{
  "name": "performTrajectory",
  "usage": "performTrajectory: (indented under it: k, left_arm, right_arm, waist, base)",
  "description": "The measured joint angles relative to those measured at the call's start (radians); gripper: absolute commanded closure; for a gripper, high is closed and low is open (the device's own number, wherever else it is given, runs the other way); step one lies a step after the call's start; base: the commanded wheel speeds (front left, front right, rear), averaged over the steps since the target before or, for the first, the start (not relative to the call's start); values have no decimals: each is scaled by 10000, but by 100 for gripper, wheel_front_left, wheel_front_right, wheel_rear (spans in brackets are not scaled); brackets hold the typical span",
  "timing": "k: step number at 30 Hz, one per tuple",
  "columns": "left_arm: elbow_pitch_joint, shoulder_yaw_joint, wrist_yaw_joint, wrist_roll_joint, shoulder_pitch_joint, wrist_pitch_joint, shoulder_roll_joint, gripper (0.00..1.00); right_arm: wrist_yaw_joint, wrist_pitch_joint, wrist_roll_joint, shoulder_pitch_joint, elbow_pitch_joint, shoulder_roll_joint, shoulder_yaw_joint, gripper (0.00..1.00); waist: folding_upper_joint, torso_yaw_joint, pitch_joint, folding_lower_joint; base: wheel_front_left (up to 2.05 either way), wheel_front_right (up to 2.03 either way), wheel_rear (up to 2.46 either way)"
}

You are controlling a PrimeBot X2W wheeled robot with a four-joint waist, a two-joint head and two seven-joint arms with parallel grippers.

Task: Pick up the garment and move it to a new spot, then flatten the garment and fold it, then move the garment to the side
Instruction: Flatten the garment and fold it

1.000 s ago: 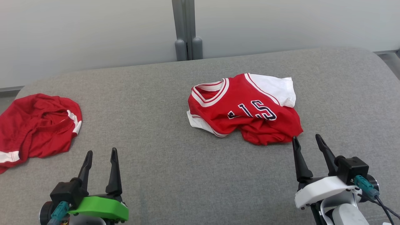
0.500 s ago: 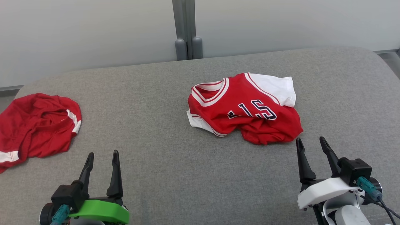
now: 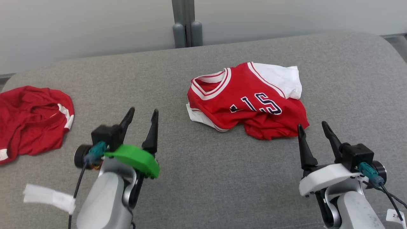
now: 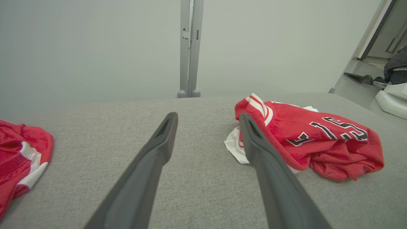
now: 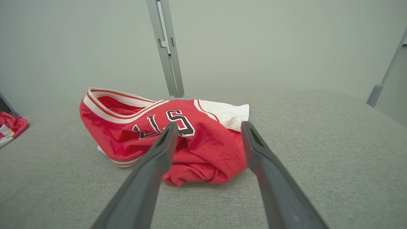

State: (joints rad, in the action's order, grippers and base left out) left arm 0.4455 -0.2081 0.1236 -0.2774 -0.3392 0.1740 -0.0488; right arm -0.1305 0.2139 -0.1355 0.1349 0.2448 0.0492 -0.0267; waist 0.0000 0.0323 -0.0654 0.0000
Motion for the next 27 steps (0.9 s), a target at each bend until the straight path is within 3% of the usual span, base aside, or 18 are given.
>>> performTrajectory:
  k: [6, 12, 19, 27]
  left_arm:
    - [1030, -1392, -54, -1204, -2612, -1266, 2, 0]
    - [2288, -2543, -558, -2293, -4863, -2823, 6, 0]
    - [3716, -2976, -1302, -3440, -6626, -4558, 17, 0]
    - [5333, -2930, -1914, -3607, -7716, -5733, -56, 0]
  right_arm:
    - [-2, -100, 92, 667, -261, 0, -431, 0]
    - [0, -63, -253, 1265, -230, 2, -1264, 0]
    - [0, 207, -869, 1783, -17, 13, -2180, 0]
    - [0, 431, -1404, 2020, 178, 15, -2725, 0]
  waist:
    - [0, 164, -669, 0]
    - [0, 807, -1255, 0]
    - [0, 1848, -1928, 0]
    - [0, 3109, -2653, 0]
  base:
    - [0, 0, 0]
    - [0, 0, 0]
    - [0, 0, 0]
    - [0, 0, 0]
